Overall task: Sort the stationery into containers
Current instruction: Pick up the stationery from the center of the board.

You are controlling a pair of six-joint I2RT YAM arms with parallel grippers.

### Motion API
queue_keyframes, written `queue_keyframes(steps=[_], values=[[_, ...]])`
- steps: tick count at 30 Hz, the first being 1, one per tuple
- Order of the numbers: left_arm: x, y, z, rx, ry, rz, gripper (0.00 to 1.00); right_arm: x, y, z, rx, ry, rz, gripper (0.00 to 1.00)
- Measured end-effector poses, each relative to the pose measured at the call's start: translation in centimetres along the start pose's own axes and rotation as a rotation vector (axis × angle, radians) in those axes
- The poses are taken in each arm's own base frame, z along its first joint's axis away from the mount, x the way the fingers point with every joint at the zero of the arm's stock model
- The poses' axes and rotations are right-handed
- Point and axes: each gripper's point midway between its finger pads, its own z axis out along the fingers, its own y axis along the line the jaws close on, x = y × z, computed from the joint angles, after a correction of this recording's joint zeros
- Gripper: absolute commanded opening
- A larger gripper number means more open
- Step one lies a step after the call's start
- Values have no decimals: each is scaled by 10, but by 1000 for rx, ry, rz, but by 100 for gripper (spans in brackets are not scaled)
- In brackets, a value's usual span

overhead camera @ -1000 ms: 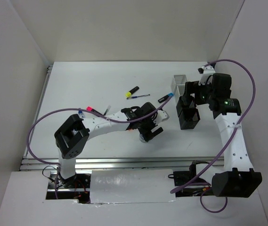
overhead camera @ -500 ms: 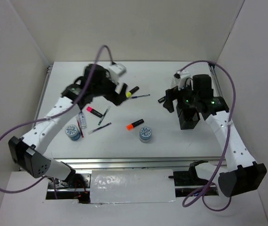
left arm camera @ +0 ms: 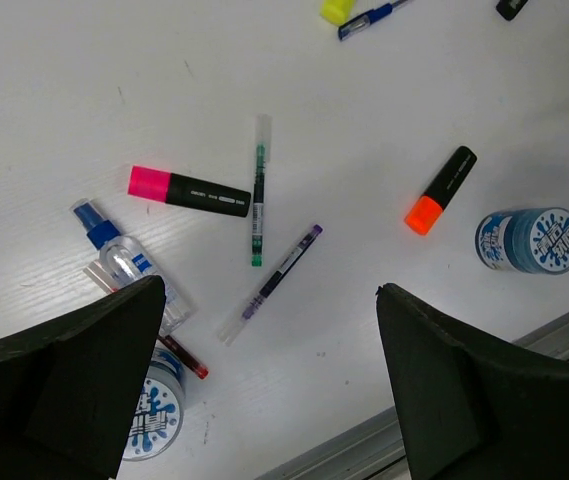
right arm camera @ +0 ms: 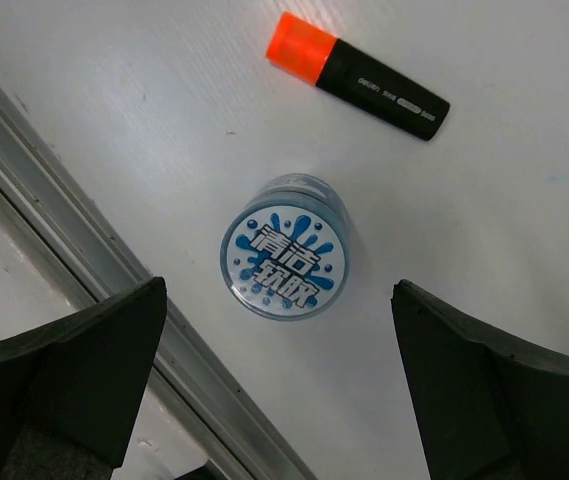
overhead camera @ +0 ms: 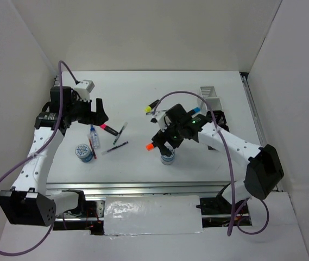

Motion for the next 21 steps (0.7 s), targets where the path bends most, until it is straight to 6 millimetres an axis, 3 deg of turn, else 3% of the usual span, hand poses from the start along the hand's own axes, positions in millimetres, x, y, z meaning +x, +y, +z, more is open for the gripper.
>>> queue_keyframes(steps=[4, 9, 21], values=[[-10, -2, -16, -13, -58, 17, 99, 12, 12, 22, -7, 83, -37, 100], [-10, 0, -16, -20, -59, 13, 99, 25, 23, 40, -12, 153, -74, 100], [-10, 0, -15, -16, -59, 11, 99, 26, 14, 46, 55, 170, -86, 100]])
